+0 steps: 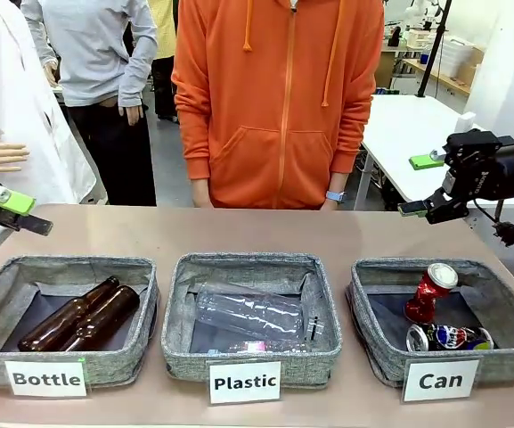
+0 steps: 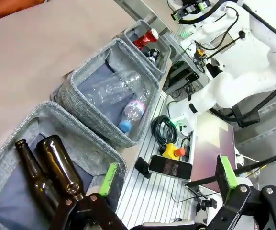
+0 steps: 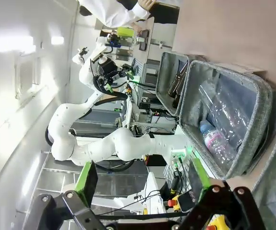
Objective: Sort the can waste into the basket.
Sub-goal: Pick up the can waste from the table and place it in the right Fabric basket.
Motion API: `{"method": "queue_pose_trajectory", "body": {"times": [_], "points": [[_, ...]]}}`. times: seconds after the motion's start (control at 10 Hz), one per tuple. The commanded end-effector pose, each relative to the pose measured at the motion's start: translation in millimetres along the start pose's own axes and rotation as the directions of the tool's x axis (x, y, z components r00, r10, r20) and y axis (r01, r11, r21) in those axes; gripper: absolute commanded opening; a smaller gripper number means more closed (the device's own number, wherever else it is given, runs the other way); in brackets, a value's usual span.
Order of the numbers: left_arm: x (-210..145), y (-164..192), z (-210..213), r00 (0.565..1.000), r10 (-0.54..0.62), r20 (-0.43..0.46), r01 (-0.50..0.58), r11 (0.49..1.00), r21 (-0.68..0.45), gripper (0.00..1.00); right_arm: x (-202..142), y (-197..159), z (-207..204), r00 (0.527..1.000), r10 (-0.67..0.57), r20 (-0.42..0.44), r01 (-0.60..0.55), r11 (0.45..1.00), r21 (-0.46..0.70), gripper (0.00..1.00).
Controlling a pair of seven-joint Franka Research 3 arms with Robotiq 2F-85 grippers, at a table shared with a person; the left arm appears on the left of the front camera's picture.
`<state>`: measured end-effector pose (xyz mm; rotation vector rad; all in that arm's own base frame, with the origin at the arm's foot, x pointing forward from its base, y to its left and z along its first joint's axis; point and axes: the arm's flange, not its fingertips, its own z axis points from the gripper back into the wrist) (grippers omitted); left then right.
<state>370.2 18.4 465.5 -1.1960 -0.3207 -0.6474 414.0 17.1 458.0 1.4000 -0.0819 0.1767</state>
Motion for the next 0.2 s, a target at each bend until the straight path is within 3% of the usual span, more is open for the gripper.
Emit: {"method": "queue_pose_trajectory", "body": {"times": [0.0, 0.1], "points": [[0.8, -1.2, 2.2, 1.0, 0.008, 0.008, -0.008, 1.0, 0.003, 1.0, -0.7, 2.8, -1.2, 1.0, 0.013, -0.013, -0.013, 1.0, -0.01, 1.0], [0.8, -1.2, 2.2, 1.0, 0.008, 0.008, -0.008, 1.0, 0.003, 1.0, -0.7, 2.8, -1.2, 1.0, 0.013, -0.013, -0.013, 1.0, -0.01, 1.0]]}}
